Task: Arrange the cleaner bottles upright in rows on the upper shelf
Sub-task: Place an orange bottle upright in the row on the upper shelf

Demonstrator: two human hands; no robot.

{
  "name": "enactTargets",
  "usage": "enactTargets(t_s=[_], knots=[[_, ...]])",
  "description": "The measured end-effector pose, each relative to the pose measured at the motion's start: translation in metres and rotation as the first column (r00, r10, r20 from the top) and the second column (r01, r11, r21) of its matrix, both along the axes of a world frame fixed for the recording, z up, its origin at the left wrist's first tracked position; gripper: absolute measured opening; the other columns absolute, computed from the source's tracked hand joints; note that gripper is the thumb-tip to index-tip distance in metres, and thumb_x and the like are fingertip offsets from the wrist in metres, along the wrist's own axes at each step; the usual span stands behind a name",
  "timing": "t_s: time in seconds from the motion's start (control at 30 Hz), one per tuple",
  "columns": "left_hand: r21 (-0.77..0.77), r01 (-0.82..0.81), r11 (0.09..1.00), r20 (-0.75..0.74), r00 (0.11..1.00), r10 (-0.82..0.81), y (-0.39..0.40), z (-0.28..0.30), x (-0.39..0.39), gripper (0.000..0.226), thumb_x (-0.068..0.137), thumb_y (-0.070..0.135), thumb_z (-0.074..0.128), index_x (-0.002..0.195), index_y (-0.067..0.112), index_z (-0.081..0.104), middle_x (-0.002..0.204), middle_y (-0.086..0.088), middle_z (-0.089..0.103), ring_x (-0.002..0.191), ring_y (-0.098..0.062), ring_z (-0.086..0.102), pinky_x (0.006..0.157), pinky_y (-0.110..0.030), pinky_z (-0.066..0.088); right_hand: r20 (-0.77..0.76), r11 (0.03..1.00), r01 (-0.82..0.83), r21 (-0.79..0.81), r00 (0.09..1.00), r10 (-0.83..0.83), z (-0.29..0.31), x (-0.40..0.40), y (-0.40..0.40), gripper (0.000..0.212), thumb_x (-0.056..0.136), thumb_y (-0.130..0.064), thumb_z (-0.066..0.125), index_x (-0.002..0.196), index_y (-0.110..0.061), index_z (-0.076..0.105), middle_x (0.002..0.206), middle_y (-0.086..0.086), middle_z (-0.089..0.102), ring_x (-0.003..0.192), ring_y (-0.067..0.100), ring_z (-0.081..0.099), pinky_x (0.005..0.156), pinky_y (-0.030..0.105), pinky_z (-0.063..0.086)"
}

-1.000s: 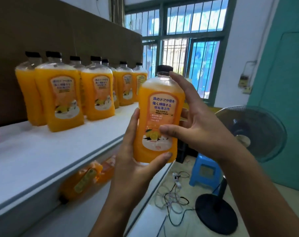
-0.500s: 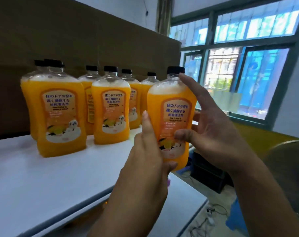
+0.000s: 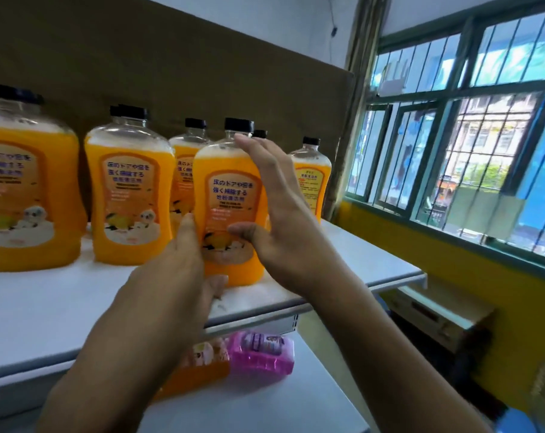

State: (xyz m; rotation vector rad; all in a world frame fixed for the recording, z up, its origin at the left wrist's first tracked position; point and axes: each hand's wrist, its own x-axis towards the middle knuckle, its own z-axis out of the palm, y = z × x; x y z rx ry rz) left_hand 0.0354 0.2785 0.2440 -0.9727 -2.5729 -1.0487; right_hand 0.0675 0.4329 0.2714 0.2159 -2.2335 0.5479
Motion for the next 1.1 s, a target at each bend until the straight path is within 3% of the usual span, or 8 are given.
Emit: enactTargets(t_s=[0.1, 0.2, 0.33, 0.63, 0.77, 0.83, 0.93, 1.1], knots=[[-0.023, -0.047, 0.999, 0.022, 0.999, 0.047, 0.005, 0.001, -0.001, 0.079, 0.094, 0.034, 0.055, 0.152, 0.035, 0.001, 0.139, 0.002, 0.053, 0.118, -0.022, 0.056, 0.094, -0.036, 0.05, 0.024, 1.0, 0.006, -0.007, 1.0, -0.006, 0.002, -0.014, 0.008, 0.093, 0.085, -0.001, 0.07, 0.15, -0.043, 0.017, 0.16, -0.011, 0.011, 0.149, 0.024, 0.016, 0.112, 0.051, 0.041], [-0.071, -0.109, 0.992, -0.065, 0.992, 0.104, 0.003, -0.003, 0.005, 0.068, 0.098, 0.034, 0.05, 0.152, 0.035, 0.01, 0.133, 0.002, 0.056, 0.111, -0.018, 0.057, 0.088, -0.031, 0.049, 0.044, 0.999, 0.035, 0.006, 0.998, -0.035, 0.004, -0.021, 0.014, 0.095, 0.084, -0.005, 0.072, 0.151, -0.044, 0.017, 0.16, -0.008, 0.012, 0.148, 0.026, 0.017, 0.117, 0.049, 0.03], [-0.108, -0.119, 0.987, -0.077, 0.991, 0.111, 0.003, -0.006, 0.003, 0.044, 0.1, 0.033, 0.048, 0.142, 0.031, 0.034, 0.134, 0.006, 0.054, 0.113, -0.014, 0.054, 0.091, -0.03, 0.046, 0.06, 1.0, 0.026, -0.002, 0.998, -0.026, 0.006, -0.03, 0.019, 0.097, 0.082, -0.002, 0.072, 0.148, -0.045, 0.017, 0.159, -0.006, 0.013, 0.147, 0.027, 0.02, 0.115, 0.049, 0.034], [-0.064, -0.105, 0.992, -0.06, 0.993, 0.101, 0.002, -0.009, -0.002, 0.041, 0.101, 0.034, 0.047, 0.141, 0.033, 0.038, 0.132, 0.01, 0.056, 0.114, -0.012, 0.054, 0.093, -0.035, 0.051, 0.101, 0.999, -0.011, -0.053, 0.995, 0.016, 0.009, -0.048, 0.018, 0.096, 0.086, 0.001, 0.069, 0.15, -0.045, 0.015, 0.163, -0.002, 0.005, 0.15, 0.03, 0.015, 0.114, 0.054, 0.037], [0.088, -0.069, 0.994, -0.104, 0.992, 0.078, -0.002, -0.013, 0.0, 0.041, 0.099, 0.034, 0.051, 0.139, 0.03, 0.045, 0.129, 0.009, 0.059, 0.112, -0.008, 0.055, 0.093, -0.031, 0.052, 0.163, 0.996, 0.04, -0.084, 0.986, -0.025, 0.0, -0.037, 0.014, 0.106, 0.089, -0.004, 0.069, 0.152, -0.05, -0.002, 0.164, -0.004, -0.012, 0.153, 0.03, -0.003, 0.12, 0.058, 0.021], [0.312, 0.014, 0.95, -0.218, 0.974, 0.057, -0.009, -0.014, 0.007, 0.036, 0.098, 0.026, 0.054, 0.134, 0.023, 0.055, 0.123, 0.009, 0.063, 0.11, -0.003, 0.058, 0.091, -0.023, 0.052, 0.103, 0.99, 0.032, -0.137, 0.995, -0.018, -0.008, -0.023, 0.007, 0.101, 0.091, -0.014, 0.069, 0.154, -0.046, -0.004, 0.165, -0.003, -0.01, 0.154, 0.027, -0.004, 0.12, 0.052, 0.015], [0.62, 0.123, 0.775, -0.282, 0.956, 0.074, -0.027, -0.02, 0.025, 0.024, 0.098, 0.011, 0.054, 0.121, 0.014, 0.062, 0.111, 0.006, 0.068, 0.107, -0.005, 0.063, 0.088, -0.018, 0.053, -0.068, 0.967, -0.105, -0.232, 0.993, 0.092, -0.024, -0.001, -0.014, 0.08, 0.093, -0.023, 0.067, 0.155, -0.033, 0.016, 0.16, -0.004, 0.02, 0.148, 0.014, 0.025, 0.118, 0.044, 0.033], [0.692, 0.174, 0.701, -0.29, 0.956, 0.049, -0.071, -0.054, 0.052, 0.024, 0.097, 0.013, 0.053, 0.119, 0.018, 0.061, 0.11, 0.008, 0.069, 0.109, -0.017, 0.066, 0.087, -0.025, 0.054, -0.169, 0.842, -0.395, -0.367, 0.919, 0.357, -0.059, 0.03, -0.061, 0.045, 0.095, -0.018, 0.063, 0.137, -0.024, 0.048, 0.139, -0.008, 0.052, 0.133, 0.005, 0.048, 0.102, 0.023, 0.049]])
